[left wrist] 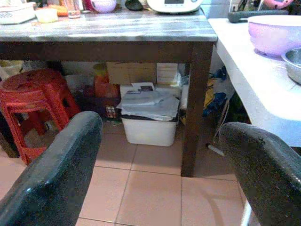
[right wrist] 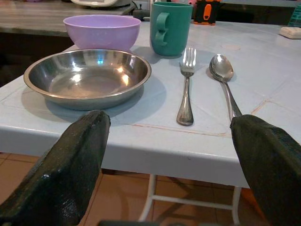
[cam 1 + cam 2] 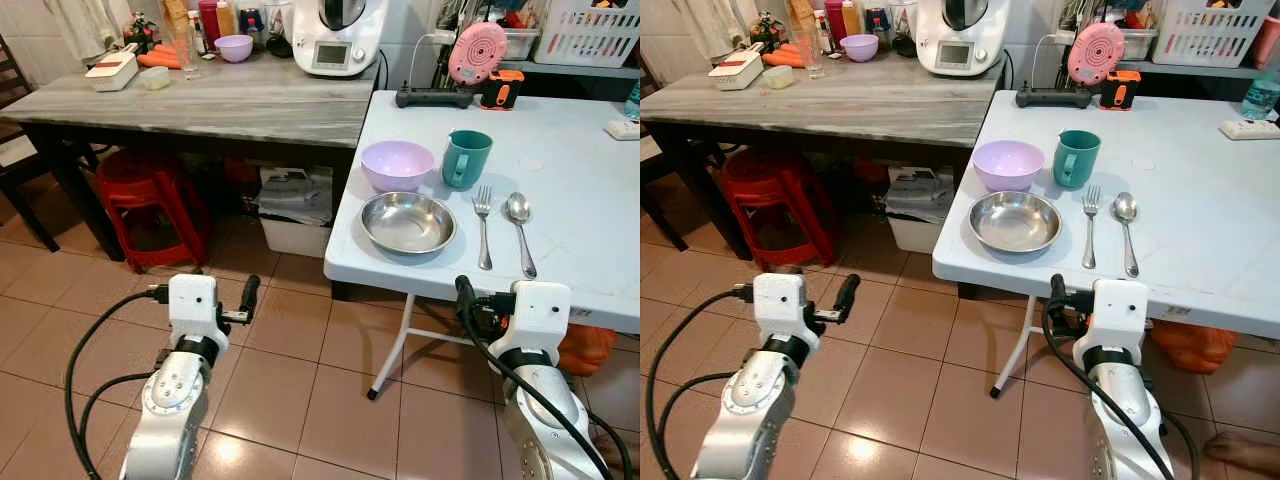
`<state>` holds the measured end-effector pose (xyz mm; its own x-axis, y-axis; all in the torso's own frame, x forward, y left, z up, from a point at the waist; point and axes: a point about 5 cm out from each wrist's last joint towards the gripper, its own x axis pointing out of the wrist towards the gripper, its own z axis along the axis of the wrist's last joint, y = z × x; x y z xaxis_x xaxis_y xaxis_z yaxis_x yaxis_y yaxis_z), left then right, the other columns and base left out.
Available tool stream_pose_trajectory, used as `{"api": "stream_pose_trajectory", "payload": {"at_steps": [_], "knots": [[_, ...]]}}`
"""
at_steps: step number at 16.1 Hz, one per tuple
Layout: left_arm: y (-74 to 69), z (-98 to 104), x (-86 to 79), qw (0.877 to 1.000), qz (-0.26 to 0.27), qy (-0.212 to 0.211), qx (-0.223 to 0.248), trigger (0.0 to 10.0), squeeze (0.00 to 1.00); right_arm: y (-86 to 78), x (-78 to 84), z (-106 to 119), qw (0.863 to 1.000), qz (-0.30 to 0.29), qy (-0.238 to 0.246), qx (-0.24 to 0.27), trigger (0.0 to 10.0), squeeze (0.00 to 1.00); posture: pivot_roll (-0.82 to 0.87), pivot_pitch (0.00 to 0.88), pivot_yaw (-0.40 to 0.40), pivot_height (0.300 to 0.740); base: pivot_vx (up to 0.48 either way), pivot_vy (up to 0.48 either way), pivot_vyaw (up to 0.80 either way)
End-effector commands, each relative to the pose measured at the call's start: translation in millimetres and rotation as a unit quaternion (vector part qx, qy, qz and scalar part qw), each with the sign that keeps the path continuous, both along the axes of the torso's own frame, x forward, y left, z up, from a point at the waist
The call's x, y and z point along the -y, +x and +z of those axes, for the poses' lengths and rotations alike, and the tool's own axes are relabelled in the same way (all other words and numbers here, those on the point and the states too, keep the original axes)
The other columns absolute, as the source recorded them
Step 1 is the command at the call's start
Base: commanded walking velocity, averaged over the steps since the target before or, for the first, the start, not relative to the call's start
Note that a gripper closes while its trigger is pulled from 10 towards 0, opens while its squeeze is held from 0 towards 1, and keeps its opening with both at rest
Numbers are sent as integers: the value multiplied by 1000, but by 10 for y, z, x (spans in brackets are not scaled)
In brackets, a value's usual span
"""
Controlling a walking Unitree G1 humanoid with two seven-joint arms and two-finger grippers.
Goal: Setting the table
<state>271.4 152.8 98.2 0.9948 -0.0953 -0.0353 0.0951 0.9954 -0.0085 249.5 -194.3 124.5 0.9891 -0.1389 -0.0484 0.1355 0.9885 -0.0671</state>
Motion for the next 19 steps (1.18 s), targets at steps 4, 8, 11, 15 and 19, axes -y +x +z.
{"api": "stream_pose_trajectory", "payload": {"at_steps": [4,8,11,15,19], "knots": [[19,-36,-24,1000,0,-1,-2,10000,0,13,-75,84,1000,16,-8,19,10000,0,-87,29,47,740,0,0,0],[111,112,153,999,-34,-16,22,10000,0,-44,5,67,1000,-4,-19,20,10000,0,-91,45,69,740,0,0,0],[65,46,165,999,-35,-20,13,10000,0,-72,32,67,1000,-12,-21,20,10000,0,-92,48,71,740,0,0,521],[55,38,153,999,-42,-25,11,10000,0,-53,17,101,999,-10,-12,29,10000,0,-92,55,68,740,0,0,322],[87,108,155,997,-68,-27,22,10000,0,-62,-2,113,999,-20,-11,34,10000,0,-96,72,76,740,0,0,0]]}}
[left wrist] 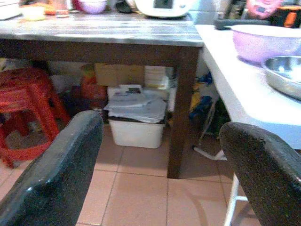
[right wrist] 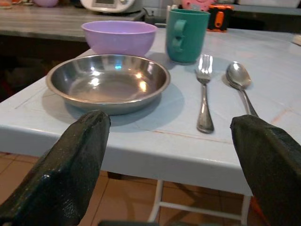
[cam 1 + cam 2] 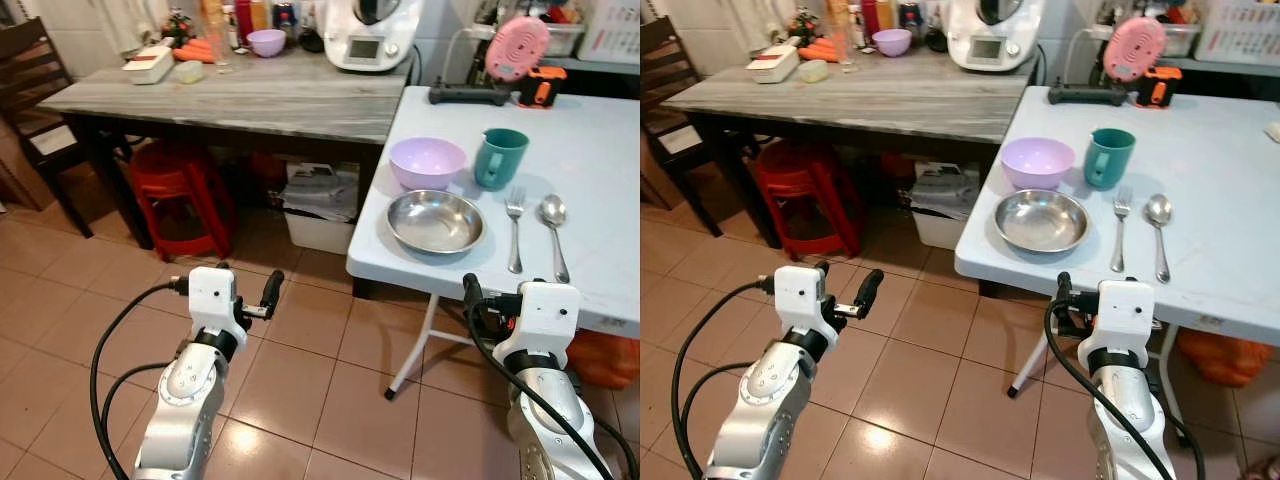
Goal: Setting the table
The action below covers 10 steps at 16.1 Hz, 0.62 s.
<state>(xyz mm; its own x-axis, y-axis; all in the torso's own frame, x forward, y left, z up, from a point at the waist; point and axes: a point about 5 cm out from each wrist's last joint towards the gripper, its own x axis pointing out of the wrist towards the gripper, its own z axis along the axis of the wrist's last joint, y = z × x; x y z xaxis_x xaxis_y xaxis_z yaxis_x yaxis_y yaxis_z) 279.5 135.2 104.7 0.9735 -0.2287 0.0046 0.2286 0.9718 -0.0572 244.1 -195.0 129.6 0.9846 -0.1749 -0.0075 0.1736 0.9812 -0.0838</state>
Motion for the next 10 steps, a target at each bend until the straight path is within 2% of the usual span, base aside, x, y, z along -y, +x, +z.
{"api": "stream_pose_trajectory", "payload": {"at_steps": [1,6,10], "knots": [[11,38,-31,1000,-5,4,8,10000,0,-25,-16,67,1000,-6,2,17,10000,0,-103,67,76,740,262,0,0],[30,48,77,1000,-16,-10,11,10000,0,4,11,98,1000,-3,0,21,10000,0,-111,54,77,740,294,0,0],[7,14,79,1000,-25,-9,4,10000,0,-9,13,124,1000,-4,-4,27,10000,0,-116,57,80,740,314,0,0]]}}
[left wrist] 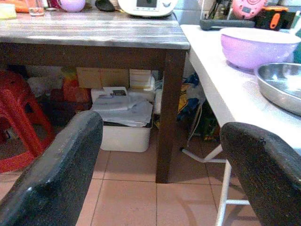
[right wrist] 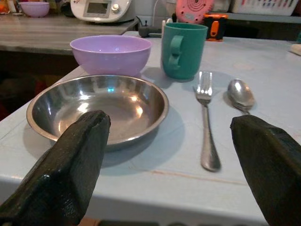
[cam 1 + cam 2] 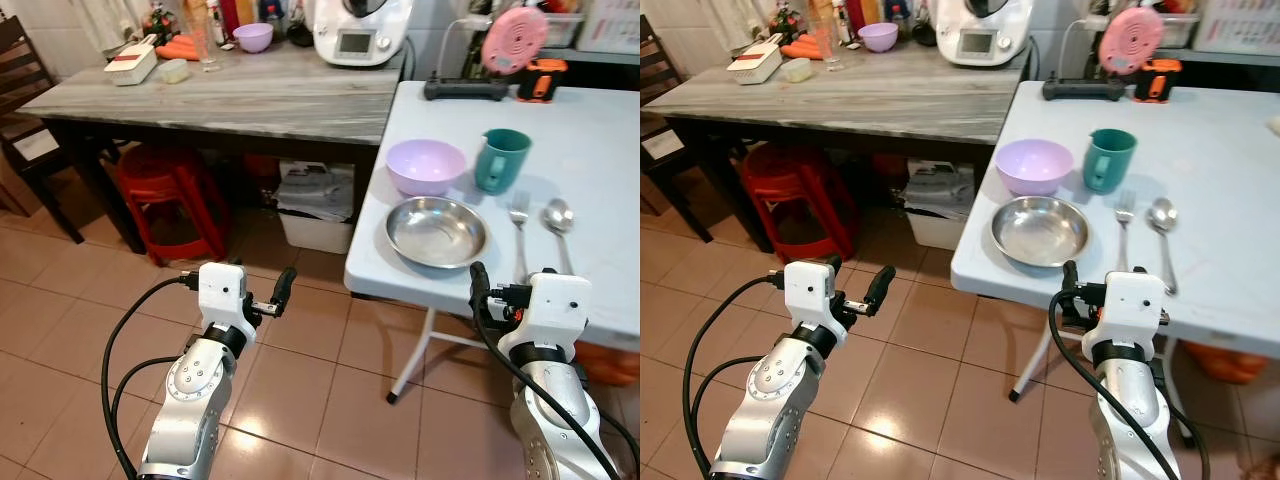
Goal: Setting the table
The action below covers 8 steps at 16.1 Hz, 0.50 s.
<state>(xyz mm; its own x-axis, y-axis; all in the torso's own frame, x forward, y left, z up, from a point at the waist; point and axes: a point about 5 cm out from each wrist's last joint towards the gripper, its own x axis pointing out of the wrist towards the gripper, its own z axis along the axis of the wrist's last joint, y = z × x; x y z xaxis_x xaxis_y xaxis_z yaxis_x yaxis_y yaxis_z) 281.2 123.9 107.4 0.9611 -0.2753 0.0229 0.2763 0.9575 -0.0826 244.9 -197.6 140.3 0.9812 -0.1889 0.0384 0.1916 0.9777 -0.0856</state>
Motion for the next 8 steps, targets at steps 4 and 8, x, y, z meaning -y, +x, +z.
{"api": "stream_pose_trajectory", "payload": {"at_steps": [4,8], "knots": [[-7,-13,-20,1000,-4,6,-3,10000,0,-18,-3,21,1000,2,-1,2,10000,0,-124,67,82,740,311,0,0],[-10,-24,-9,1000,-8,5,-5,10000,0,-7,-1,30,1000,4,-1,5,10000,0,-124,67,78,740,313,0,0]]}}
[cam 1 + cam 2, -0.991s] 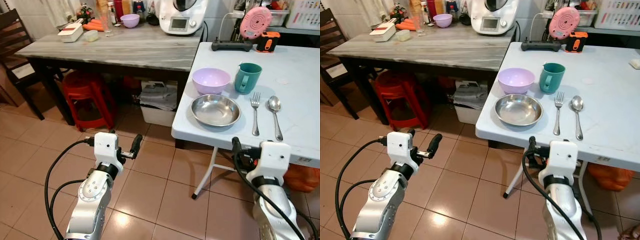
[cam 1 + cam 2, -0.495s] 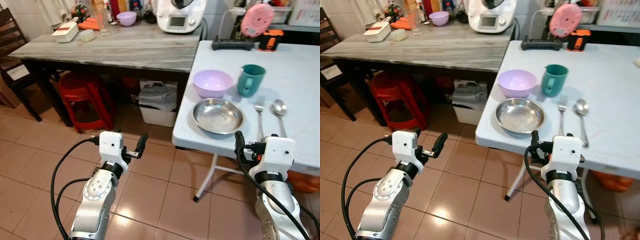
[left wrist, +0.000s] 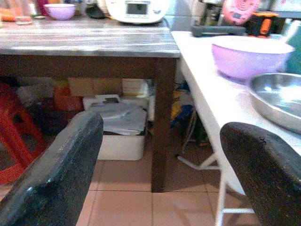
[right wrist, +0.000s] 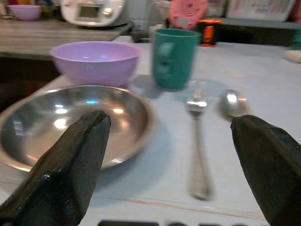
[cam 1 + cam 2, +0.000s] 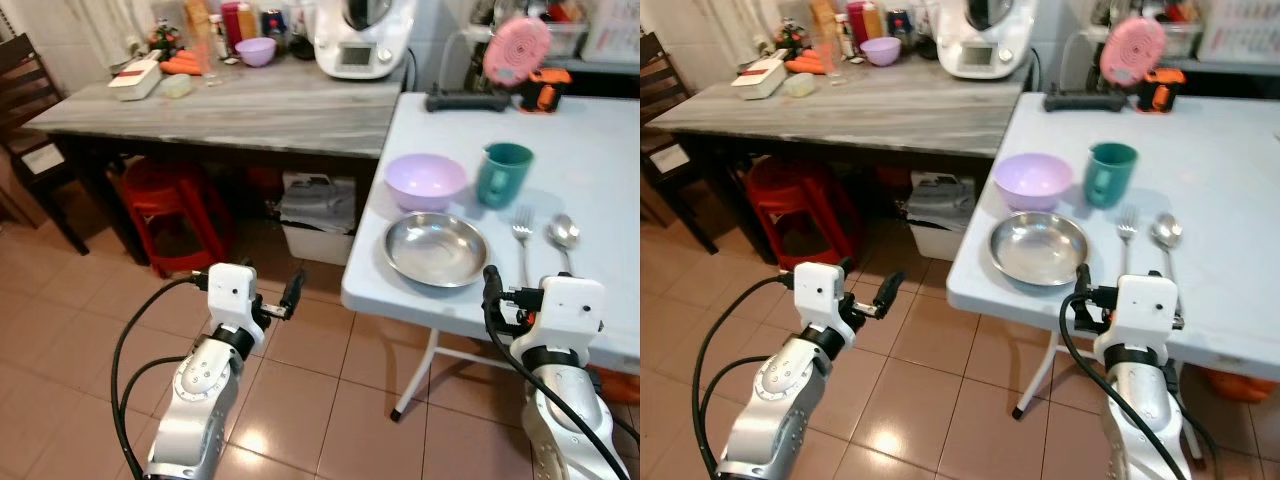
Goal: Setting the table
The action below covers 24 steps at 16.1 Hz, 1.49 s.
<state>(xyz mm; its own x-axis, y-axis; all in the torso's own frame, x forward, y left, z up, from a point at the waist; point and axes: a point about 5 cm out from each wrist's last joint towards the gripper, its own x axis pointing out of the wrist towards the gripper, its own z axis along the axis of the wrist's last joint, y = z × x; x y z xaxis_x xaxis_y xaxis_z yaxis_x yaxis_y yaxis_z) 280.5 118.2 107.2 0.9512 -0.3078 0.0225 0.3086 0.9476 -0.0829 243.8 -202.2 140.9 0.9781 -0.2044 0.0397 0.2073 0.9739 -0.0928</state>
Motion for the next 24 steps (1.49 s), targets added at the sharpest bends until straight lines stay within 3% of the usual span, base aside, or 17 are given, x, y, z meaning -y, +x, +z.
{"api": "stream_pose_trajectory", "payload": {"at_steps": [1,11,18,24], "knots": [[-2,-30,-68,1000,10,5,-6,10000,0,5,-49,29,1000,13,1,5,10000,0,-125,66,78,740,319,0,0],[28,-53,-48,1000,3,4,-8,10000,0,23,-34,35,1000,11,-2,6,10000,0,-137,55,81,740,273,0,0],[-167,-156,-43,995,-94,43,-3,10000,0,-44,56,-33,1000,1,6,-16,10000,0,-141,62,73,740,0,0,0],[-194,-166,-58,990,-132,51,3,10000,0,-114,111,-81,999,16,29,-34,10000,0,-144,57,76,740,0,0,0]]}}
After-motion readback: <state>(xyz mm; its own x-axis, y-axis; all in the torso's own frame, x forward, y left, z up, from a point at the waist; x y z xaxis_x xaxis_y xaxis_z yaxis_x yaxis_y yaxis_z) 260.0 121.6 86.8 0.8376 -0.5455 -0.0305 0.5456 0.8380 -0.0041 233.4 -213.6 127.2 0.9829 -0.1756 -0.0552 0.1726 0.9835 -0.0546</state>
